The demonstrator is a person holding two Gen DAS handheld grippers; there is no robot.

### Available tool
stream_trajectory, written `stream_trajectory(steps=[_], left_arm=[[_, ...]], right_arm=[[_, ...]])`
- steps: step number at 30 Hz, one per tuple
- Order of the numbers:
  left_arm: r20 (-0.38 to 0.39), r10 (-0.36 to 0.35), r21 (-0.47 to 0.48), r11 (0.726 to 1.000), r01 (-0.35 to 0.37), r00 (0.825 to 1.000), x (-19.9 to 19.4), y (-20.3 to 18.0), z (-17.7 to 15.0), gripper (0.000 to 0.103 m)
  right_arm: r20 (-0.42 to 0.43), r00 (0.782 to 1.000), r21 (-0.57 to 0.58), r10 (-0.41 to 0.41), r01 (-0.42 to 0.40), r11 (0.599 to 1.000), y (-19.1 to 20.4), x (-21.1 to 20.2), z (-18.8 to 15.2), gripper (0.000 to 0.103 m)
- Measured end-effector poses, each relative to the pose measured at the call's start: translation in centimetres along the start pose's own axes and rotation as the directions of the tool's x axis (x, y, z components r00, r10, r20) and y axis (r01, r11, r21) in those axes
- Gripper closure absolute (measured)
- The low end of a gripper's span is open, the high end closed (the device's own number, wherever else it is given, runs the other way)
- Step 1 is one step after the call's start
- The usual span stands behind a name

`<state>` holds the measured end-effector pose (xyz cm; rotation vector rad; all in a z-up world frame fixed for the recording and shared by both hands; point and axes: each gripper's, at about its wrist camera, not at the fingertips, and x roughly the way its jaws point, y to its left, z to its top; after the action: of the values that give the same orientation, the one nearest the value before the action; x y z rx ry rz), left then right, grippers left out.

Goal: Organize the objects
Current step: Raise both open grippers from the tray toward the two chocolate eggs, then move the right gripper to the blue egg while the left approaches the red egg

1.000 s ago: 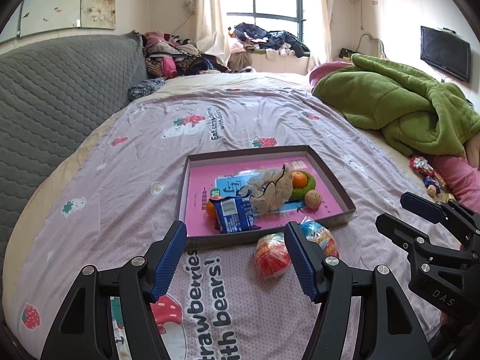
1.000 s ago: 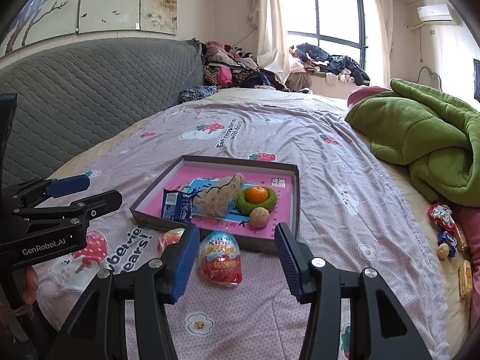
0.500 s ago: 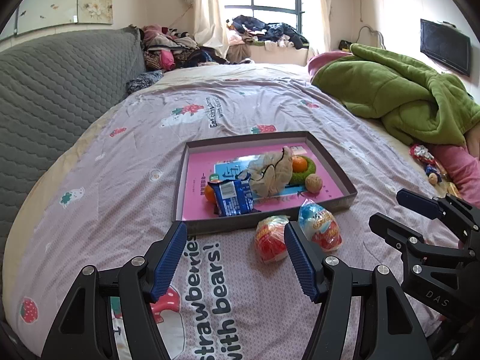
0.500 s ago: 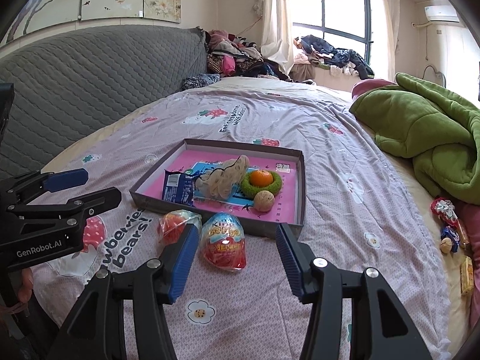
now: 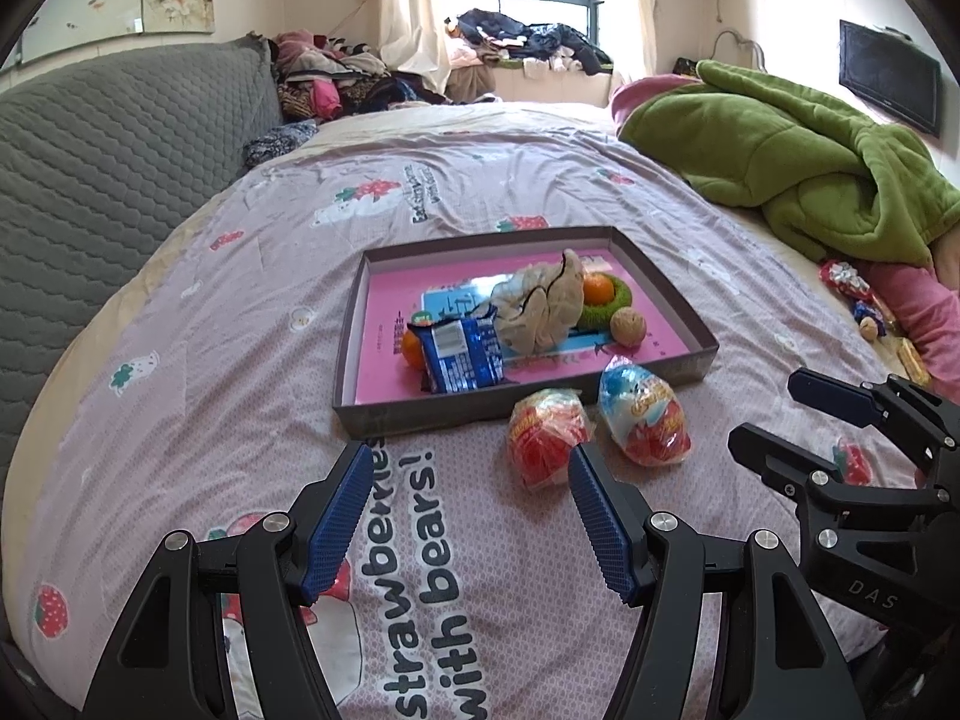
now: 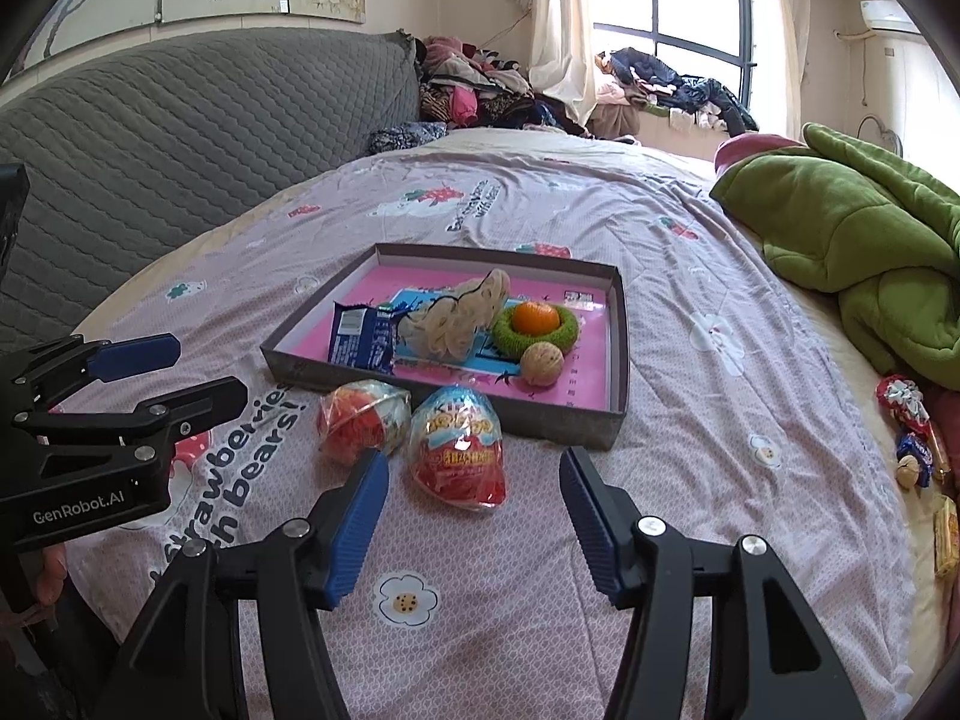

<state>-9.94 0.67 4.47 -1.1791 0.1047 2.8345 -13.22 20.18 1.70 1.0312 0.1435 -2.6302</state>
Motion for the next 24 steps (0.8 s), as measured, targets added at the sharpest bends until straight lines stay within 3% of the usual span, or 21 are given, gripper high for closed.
stream_trajectory(steps=[24], left_arm=[[-0.105,-0.043,0.039,0.998,0.047,0.994,4.2,-1.7,-1.6,0.034]], right_arm=[[-0.116,0.993,-0.039,-0.006,0.002,0.999,0.5,4.0,-2.0,0.042]])
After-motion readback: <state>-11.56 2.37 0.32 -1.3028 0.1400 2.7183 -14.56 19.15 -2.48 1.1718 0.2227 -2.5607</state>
